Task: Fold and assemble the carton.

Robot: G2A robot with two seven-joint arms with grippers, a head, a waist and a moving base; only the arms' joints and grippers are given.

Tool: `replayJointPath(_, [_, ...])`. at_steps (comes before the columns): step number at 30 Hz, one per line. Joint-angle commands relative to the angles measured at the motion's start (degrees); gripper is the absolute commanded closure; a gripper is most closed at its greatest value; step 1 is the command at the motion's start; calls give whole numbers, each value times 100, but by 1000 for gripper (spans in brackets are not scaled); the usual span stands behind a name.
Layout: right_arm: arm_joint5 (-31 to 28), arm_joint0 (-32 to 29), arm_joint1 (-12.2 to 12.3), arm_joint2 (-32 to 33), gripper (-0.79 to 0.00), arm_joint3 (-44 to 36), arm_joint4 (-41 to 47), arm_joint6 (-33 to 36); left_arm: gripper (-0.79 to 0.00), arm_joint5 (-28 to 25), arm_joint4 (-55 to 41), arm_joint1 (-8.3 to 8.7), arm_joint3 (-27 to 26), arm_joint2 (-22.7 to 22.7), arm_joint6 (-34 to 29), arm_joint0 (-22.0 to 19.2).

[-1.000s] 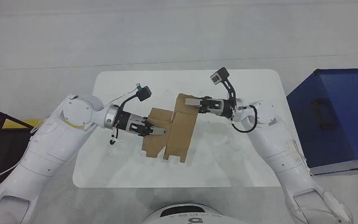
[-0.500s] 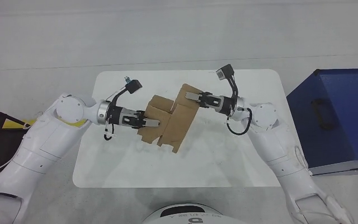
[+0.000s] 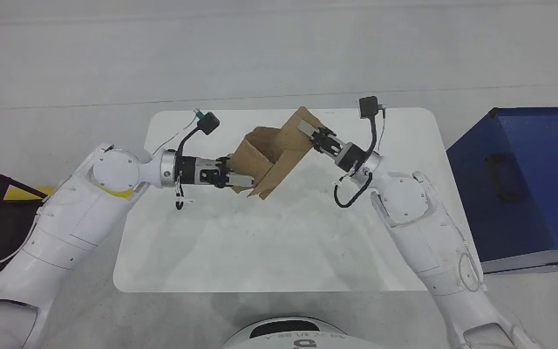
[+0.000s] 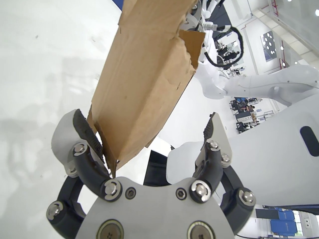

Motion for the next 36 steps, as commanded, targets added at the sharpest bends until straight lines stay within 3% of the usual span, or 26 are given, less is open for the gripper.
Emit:
replayJointPath(1, [182, 32, -10, 10, 0, 77, -175, -219, -785, 162, 224, -7, -106, -2, 135, 61])
replayJointPath(12, [384, 184, -80, -231, 0, 155, -317, -341, -785, 733, 943, -194, -516, 321, 483, 74])
replayJointPath(21, [7, -103, -46, 71, 0, 15, -19, -313, -785, 196, 124, -155, 50, -135, 263, 227])
replayJointPath(25, [-93, -154, -57, 17, 0, -5, 10, -308, -785, 169, 122, -151, -122, -184, -8, 261])
replayJointPath(31, [-236, -158, -78, 31, 0, 31, 185, -407, -785, 347, 431, -218, -319, -82, 119, 281])
replayJointPath(33, [-409, -209, -75, 104, 0, 34, 407, -379, -785, 328, 460, -209, -155, -222, 331, 304])
replayJointPath(36, [-811, -331, -61, 266, 0, 55, 1021, -172, -785, -117, -146, -118, 238, -643, 311, 573])
